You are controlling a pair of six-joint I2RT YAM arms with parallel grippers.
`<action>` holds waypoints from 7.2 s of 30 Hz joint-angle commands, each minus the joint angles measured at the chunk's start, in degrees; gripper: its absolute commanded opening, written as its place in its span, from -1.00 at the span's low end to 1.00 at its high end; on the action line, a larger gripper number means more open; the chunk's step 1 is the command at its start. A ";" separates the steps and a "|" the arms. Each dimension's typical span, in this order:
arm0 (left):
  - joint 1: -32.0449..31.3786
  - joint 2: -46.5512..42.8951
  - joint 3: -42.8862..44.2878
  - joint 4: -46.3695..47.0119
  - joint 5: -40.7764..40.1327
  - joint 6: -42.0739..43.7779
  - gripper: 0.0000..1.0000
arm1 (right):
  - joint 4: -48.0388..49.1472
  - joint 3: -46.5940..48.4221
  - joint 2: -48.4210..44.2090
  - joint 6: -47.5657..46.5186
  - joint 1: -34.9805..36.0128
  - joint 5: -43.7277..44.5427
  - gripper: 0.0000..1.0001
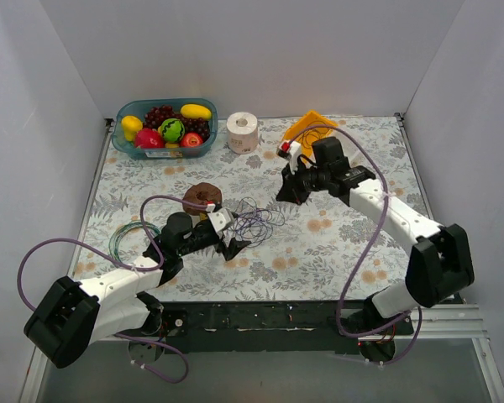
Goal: Untangle the cables
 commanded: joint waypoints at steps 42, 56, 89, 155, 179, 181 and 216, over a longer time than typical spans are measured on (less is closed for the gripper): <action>-0.73 3.92 8.74 5.42 7.34 2.81 0.59 | 19.28 62.84 -5.44 1.19 10.18 11.46 -0.97; -0.73 7.24 16.65 10.95 1.29 -3.42 0.69 | 19.12 60.03 -5.00 1.89 10.18 10.76 -0.97; 0.32 2.78 43.28 15.95 -2.16 7.83 -1.00 | 11.83 28.03 -6.32 7.52 -4.41 19.03 -0.97; 0.15 4.00 38.97 26.15 -10.25 19.86 -1.00 | 18.33 1.68 10.90 5.58 -2.30 -12.79 -0.97; 0.32 4.44 41.08 28.44 -6.11 23.64 -1.00 | 8.14 0.77 6.79 1.91 -3.53 -6.12 -0.15; 0.32 5.05 42.13 29.85 -6.19 24.87 -1.00 | 5.59 2.10 4.94 0.93 -3.53 -4.98 0.03; 0.41 2.42 34.59 17.38 -11.73 21.72 -1.00 | -2.57 28.80 -2.80 3.57 7.81 -15.90 -0.97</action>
